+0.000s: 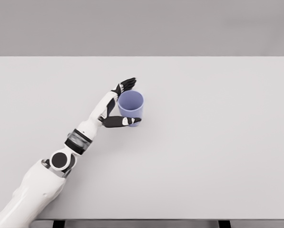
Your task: Flip the cup with left arm and place it on the table
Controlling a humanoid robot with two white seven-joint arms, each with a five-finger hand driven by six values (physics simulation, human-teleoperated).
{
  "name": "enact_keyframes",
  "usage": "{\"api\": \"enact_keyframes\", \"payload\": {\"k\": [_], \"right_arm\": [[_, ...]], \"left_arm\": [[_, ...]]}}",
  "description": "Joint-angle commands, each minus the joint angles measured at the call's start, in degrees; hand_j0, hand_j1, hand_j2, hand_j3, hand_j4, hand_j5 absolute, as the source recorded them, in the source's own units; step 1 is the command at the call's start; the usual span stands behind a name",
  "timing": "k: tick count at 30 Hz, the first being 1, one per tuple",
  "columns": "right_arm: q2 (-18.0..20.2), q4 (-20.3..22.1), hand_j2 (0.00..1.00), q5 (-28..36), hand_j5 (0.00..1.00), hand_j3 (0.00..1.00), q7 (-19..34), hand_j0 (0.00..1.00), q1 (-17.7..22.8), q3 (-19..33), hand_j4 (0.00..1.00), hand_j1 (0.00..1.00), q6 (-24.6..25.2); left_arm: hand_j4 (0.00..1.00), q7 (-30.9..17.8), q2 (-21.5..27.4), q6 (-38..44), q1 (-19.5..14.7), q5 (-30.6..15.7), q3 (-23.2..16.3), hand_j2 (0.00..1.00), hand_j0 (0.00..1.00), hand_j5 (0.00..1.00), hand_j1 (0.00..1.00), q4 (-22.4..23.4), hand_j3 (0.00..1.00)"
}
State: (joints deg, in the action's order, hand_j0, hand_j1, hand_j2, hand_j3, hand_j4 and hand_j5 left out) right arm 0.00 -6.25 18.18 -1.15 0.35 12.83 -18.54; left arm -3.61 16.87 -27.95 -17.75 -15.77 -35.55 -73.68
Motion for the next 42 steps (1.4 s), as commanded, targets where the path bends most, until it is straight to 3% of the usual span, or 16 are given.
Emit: {"api": "enact_keyframes", "payload": {"k": [1, 8, 15, 23, 30, 42], "right_arm": [[0.0, 0.01, 1.0, 0.01, 1.0, 1.0, 0.01, 1.0, 0.0, 0.0, 1.0, 1.0, 0.0], [0.0, 0.01, 1.0, 0.01, 1.0, 1.0, 0.01, 1.0, 0.0, 0.0, 1.0, 1.0, 0.0], [0.0, 0.01, 1.0, 0.01, 1.0, 1.0, 0.01, 1.0, 0.0, 0.0, 1.0, 1.0, 0.0], [0.0, 0.01, 1.0, 0.01, 1.0, 1.0, 0.01, 1.0, 0.0, 0.0, 1.0, 1.0, 0.0], [0.0, 0.01, 1.0, 0.01, 1.0, 1.0, 0.01, 1.0, 0.0, 0.0, 1.0, 1.0, 0.0], [0.0, 0.01, 1.0, 0.1, 1.0, 1.0, 0.01, 1.0, 0.0, 0.0, 1.0, 1.0, 0.0]], "left_arm": [[0.99, 0.0, 0.35, 0.0, 0.0, -0.14, 0.04, 0.99, 0.99, 0.99, 0.99, 0.03, 0.99], [1.0, 0.09, 1.59, 0.18, 0.26, -0.23, 0.04, 1.0, 1.0, 1.0, 1.0, -0.5, 1.0], [1.0, 0.09, 6.16, 0.18, 0.18, -0.31, -0.14, 1.0, 1.0, 1.0, 1.0, -1.11, 1.0], [1.0, 0.09, 15.29, 0.26, 0.0, -0.31, -0.05, 1.0, 1.0, 1.0, 1.0, -4.1, 1.0], [1.0, 0.09, 21.53, 0.27, -2.55, 0.21, 1.09, 1.0, 1.0, 1.0, 1.0, -4.37, 1.0], [1.0, 0.18, 29.27, -0.09, -3.08, 0.04, 2.06, 1.0, 1.0, 1.0, 1.0, -5.16, 1.0]]}}
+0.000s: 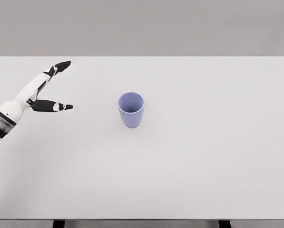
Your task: Flip the cup with left arm and place it on the table
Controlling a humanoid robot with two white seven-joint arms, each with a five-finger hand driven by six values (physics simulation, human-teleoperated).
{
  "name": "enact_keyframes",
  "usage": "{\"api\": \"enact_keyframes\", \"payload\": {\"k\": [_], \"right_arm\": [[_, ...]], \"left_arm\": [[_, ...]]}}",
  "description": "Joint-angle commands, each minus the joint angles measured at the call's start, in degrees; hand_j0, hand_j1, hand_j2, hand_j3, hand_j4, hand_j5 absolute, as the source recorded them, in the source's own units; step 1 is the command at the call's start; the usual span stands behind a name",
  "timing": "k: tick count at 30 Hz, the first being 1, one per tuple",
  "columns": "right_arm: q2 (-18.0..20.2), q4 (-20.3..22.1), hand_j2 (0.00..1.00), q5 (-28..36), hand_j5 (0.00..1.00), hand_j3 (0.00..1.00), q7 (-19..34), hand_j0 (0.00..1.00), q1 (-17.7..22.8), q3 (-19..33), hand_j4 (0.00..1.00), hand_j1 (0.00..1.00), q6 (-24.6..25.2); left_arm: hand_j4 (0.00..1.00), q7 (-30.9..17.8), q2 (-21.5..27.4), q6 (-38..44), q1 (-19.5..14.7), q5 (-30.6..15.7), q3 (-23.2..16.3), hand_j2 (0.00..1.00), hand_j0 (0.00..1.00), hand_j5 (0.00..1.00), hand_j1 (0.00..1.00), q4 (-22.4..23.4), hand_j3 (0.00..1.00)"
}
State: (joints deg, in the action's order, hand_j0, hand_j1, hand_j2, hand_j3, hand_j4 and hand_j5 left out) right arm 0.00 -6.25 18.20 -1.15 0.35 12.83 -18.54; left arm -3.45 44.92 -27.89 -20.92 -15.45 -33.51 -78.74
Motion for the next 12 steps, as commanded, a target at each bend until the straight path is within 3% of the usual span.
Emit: {"api": "enact_keyframes", "payload": {"k": [1, 12], "right_arm": [[0.0, 0.01, 1.0, 0.08, 1.0, 1.0, 0.01, 1.0, 0.0, 0.0, 1.0, 1.0, 0.0], [0.0, 0.01, 1.0, 0.0, 1.0, 1.0, 0.01, 1.0, 0.0, 0.0, 1.0, 1.0, 0.0]], "left_arm": [[1.0, 0.02, 1.31, -0.32, 0.0, -0.29, 0.2, 1.0, 1.0, 1.0, 1.0, -0.27, 1.0], [1.0, 0.11, 4.83, -0.32, -0.53, -0.02, 1.52, 1.0, 1.0, 1.0, 1.0, -0.98, 1.0]]}}
